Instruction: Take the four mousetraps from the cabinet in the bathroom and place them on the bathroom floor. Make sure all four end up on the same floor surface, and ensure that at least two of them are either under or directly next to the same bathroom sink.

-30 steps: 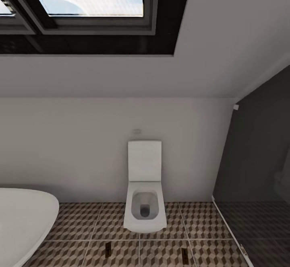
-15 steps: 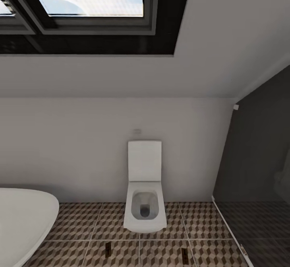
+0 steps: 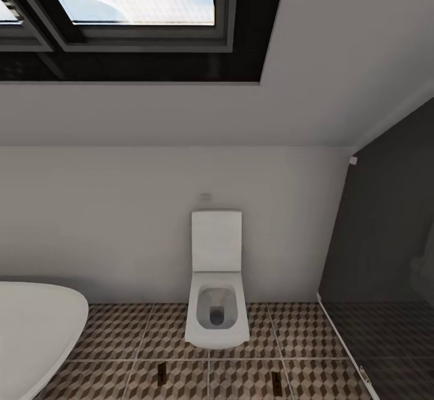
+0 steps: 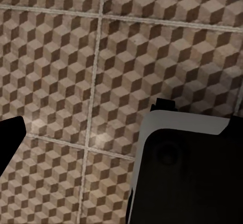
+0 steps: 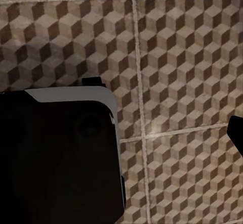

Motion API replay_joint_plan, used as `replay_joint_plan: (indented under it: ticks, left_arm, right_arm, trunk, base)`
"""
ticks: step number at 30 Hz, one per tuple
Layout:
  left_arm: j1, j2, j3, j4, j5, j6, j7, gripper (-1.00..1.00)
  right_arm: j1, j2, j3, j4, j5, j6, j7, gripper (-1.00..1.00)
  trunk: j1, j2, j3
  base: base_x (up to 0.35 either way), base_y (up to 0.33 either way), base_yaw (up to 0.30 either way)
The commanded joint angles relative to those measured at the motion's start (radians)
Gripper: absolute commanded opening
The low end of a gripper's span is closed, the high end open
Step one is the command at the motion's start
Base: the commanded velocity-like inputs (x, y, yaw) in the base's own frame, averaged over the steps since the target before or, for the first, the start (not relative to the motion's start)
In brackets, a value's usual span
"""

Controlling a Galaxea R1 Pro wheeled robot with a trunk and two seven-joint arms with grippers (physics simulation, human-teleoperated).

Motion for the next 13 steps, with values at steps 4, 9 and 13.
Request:
replay_joint_plan:
  ticks: [4,9,13]
  left_arm:
    - [0.000,0.002,0.005,-0.001,0.002,0.000,0.001,1.00]
    - [-0.001,0.004,0.004,-0.001,0.003,0.000,0.001,1.00]
    - [-0.001,0.003,0.004,-0.001,0.004,0.000,0.001,1.00]
  right_arm:
    - [-0.001,0.001,0.007,0.003,-0.011,-0.006,-0.002,1.00]
    - [-0.001,0.003,0.006,0.003,-0.010,-0.006,-0.002,1.00]
    - [-0.001,0.003,0.006,0.003,-0.010,-0.006,-0.002,1.00]
  trunk:
    - [0.000,-0.002,-0.002]
    - [0.000,-0.002,-0.002]
    - [0.000,-0.002,-0.002]
  base:
    - [0.000,0.000,0.000]
    - [0.000,0.000,0.000]
    - [0.000,0.000,0.000]
